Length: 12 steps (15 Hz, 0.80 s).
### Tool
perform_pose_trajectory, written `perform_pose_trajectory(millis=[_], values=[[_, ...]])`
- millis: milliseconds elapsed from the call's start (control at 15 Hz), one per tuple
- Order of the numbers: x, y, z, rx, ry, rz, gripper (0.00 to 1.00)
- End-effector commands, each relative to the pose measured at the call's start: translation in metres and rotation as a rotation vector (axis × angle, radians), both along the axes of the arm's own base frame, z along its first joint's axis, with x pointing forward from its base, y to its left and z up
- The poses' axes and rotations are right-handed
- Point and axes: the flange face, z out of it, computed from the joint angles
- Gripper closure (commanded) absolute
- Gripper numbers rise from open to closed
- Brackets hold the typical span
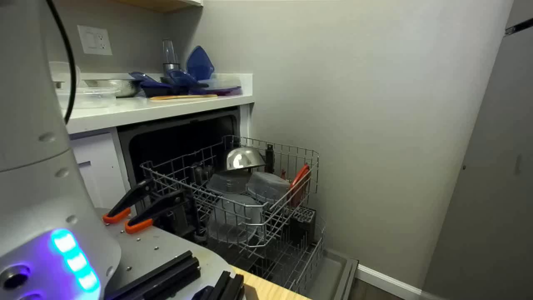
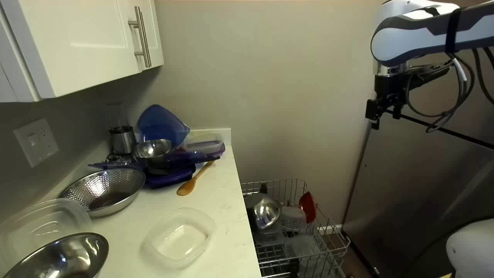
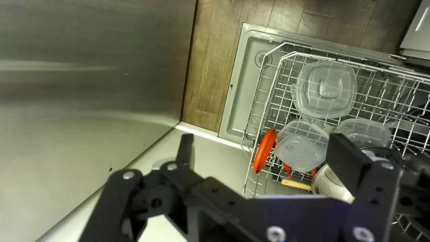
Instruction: Pick up the clear bowl from the front of the counter and put it in the dishwasher.
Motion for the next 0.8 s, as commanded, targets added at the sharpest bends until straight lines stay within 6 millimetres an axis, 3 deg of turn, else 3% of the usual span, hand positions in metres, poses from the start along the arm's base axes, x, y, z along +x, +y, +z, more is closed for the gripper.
perform_pose_trajectory(millis=[0, 600, 733], values=[[0.0, 0.0, 0.0, 0.0, 0.001, 0.0, 0.0], [0.0, 0.0, 0.0, 0.0, 0.001, 0.0, 0.0], [0.016, 0.015, -0.001, 0.006, -0.018, 0.042, 0.0]])
